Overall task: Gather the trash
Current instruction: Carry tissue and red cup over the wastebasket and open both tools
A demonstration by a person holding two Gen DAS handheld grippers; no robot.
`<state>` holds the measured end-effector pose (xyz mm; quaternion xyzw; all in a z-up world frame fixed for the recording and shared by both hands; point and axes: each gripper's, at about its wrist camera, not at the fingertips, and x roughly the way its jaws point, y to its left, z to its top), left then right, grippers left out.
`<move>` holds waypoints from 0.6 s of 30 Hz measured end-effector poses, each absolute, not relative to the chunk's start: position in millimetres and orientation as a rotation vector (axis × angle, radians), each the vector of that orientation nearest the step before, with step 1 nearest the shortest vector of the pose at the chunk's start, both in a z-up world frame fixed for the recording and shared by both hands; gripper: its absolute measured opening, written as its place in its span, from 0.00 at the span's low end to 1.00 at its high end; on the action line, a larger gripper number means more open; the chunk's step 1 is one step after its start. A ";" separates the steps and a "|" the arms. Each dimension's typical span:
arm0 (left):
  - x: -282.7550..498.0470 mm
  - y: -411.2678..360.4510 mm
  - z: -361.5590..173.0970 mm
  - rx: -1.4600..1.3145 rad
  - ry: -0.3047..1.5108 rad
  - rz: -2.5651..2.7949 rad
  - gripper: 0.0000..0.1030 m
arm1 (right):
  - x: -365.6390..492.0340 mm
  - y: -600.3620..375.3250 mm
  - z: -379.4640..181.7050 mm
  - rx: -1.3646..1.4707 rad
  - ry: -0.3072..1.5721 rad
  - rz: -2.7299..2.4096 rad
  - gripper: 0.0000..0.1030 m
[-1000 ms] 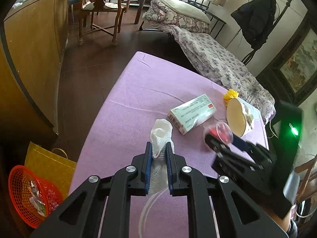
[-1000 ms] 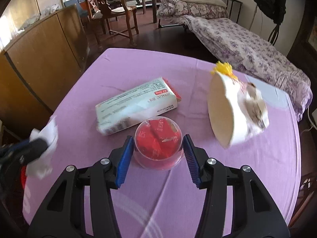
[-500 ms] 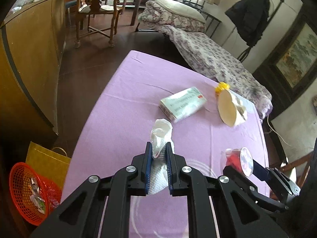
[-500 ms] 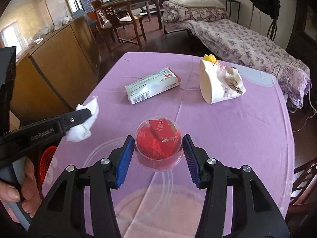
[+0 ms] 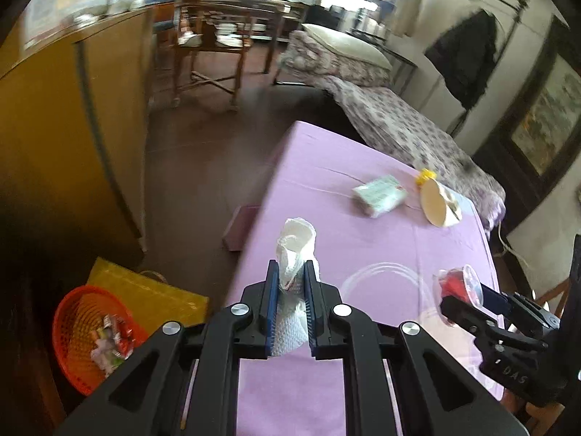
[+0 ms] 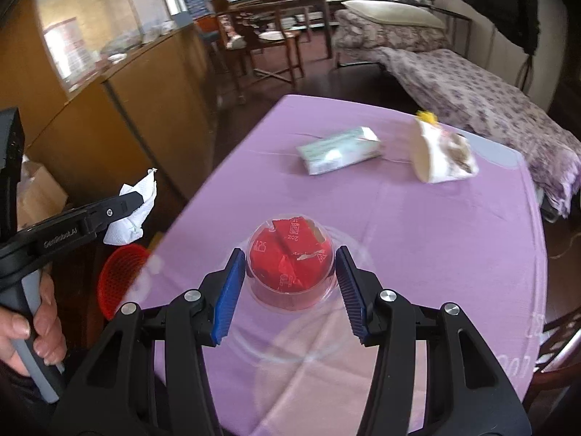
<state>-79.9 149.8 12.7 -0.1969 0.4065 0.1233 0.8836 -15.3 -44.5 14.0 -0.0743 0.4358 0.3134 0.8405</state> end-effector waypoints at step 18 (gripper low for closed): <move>-210.8 288.2 -28.5 -0.547 0.895 0.575 0.14 | -93.2 132.7 20.3 -0.369 0.981 1.005 0.50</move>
